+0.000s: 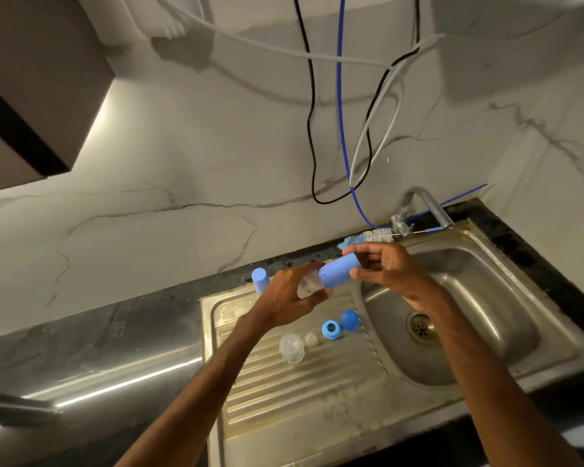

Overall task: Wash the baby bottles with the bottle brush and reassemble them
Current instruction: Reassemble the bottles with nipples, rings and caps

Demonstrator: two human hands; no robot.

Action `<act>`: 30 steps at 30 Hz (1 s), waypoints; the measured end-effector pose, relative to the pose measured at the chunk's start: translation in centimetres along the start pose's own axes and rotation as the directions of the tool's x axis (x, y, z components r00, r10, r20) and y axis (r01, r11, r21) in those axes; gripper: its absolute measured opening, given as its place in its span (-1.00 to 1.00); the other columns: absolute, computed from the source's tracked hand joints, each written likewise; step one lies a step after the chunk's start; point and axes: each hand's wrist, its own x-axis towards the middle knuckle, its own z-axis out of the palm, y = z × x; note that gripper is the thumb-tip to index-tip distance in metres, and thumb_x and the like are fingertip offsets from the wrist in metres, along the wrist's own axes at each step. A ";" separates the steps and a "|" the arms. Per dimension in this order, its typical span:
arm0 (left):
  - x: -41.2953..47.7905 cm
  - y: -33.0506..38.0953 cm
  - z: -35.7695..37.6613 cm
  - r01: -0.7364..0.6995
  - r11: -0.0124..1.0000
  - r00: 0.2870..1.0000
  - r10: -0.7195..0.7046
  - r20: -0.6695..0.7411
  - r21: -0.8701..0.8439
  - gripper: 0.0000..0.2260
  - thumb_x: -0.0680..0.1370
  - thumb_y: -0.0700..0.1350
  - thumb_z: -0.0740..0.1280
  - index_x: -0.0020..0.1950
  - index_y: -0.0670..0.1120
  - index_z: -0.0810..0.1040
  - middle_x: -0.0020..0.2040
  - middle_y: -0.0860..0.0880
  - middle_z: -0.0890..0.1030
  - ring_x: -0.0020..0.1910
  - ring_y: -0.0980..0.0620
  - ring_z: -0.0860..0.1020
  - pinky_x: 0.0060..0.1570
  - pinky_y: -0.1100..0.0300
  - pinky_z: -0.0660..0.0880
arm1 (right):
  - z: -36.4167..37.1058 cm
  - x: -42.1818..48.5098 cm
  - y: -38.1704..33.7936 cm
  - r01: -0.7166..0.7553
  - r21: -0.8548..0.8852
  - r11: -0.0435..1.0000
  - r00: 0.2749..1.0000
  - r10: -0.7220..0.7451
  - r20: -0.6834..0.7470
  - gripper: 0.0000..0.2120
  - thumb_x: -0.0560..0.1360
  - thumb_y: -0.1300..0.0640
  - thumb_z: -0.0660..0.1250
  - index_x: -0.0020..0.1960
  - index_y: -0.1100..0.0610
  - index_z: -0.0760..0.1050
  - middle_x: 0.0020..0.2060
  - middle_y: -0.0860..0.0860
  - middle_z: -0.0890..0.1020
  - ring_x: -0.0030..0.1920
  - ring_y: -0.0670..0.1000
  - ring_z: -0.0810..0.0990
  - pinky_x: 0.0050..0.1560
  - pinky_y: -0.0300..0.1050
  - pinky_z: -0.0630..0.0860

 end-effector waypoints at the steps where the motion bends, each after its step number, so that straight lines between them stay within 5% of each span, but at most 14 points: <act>1: -0.1 0.2 -0.2 -0.009 1.000 1.000 0.009 0.000 0.027 -0.52 0.57 0.07 0.44 0.44 -0.05 0.49 0.23 -0.06 0.65 0.13 -0.03 0.62 0.06 0.17 0.51 | 0.3 -0.3 -0.2 0.013 -0.020 1.000 1.000 -0.013 -0.012 -0.62 0.47 0.28 0.51 0.25 0.04 0.61 0.16 -0.04 0.70 0.18 -0.04 0.67 0.18 -0.10 0.61; 5: -0.8 0.9 -0.4 -0.046 0.994 0.999 0.047 -0.007 0.097 -0.47 0.56 0.10 0.45 0.47 -0.05 0.46 0.32 -0.07 0.61 0.23 -0.05 0.59 0.19 0.08 0.52 | 0.7 -1.4 -0.9 0.061 -0.085 0.995 0.996 -0.066 -0.064 -0.63 0.46 0.29 0.52 0.21 0.03 0.62 0.11 -0.02 0.71 0.11 -0.08 0.69 0.12 -0.18 0.62; 11: -0.8 1.5 -0.6 -0.118 0.962 0.991 0.131 -0.037 0.247 -0.44 0.54 0.11 0.45 0.49 -0.01 0.44 0.37 -0.06 0.57 0.30 -0.08 0.54 0.27 0.01 0.48 | 1.3 -2.1 -1.4 -0.048 0.012 0.999 0.991 0.049 -0.125 -0.66 0.50 0.16 0.50 0.21 0.31 0.59 -0.07 0.20 0.73 -0.15 0.14 0.76 -0.17 -0.11 0.69; 16: -0.2 1.2 -0.8 -0.161 0.929 0.981 0.187 -0.047 0.334 -0.44 0.54 0.10 0.43 0.50 -0.02 0.44 0.30 -0.06 0.59 0.24 -0.08 0.54 0.21 0.02 0.46 | 1.9 -1.5 -1.2 -0.105 -0.067 0.992 0.975 0.090 -0.205 -0.57 0.49 -0.10 0.47 0.01 0.30 0.64 -0.24 0.20 0.73 -0.24 0.18 0.75 -0.11 0.17 0.70; 19: -0.2 0.7 -0.9 -0.170 0.915 0.978 0.203 -0.054 0.366 -0.45 0.56 0.11 0.41 0.51 -0.02 0.41 0.31 -0.06 0.58 0.25 -0.07 0.53 0.20 0.06 0.42 | 2.1 -0.7 -1.3 -0.160 -0.081 0.984 0.969 0.140 -0.205 -0.44 0.46 -0.21 0.46 -0.03 0.34 0.61 -0.29 0.22 0.71 -0.28 0.20 0.74 -0.11 0.17 0.70; 27: 0.6 -0.6 -0.2 -0.046 0.951 0.996 0.069 -0.063 0.307 -0.45 0.57 0.13 0.41 0.50 -0.04 0.39 0.37 -0.06 0.56 0.31 -0.07 0.52 0.24 0.08 0.43 | 3.5 0.7 -0.7 -0.297 0.215 0.930 0.952 0.306 -0.008 -0.64 0.47 0.04 0.50 0.21 0.10 0.52 0.06 0.14 0.69 -0.04 0.06 0.75 -0.12 -0.14 0.68; 30: 1.1 -1.2 0.4 -0.015 0.961 0.999 0.028 -0.044 0.276 -0.44 0.56 0.13 0.44 0.49 -0.03 0.39 0.37 -0.07 0.55 0.32 -0.07 0.51 0.26 0.05 0.47 | 4.6 1.4 0.6 -0.334 0.276 0.901 0.936 0.350 -0.013 -0.37 0.35 0.05 0.58 0.34 0.13 0.43 0.20 0.19 0.62 0.02 0.11 0.74 -0.04 -0.09 0.68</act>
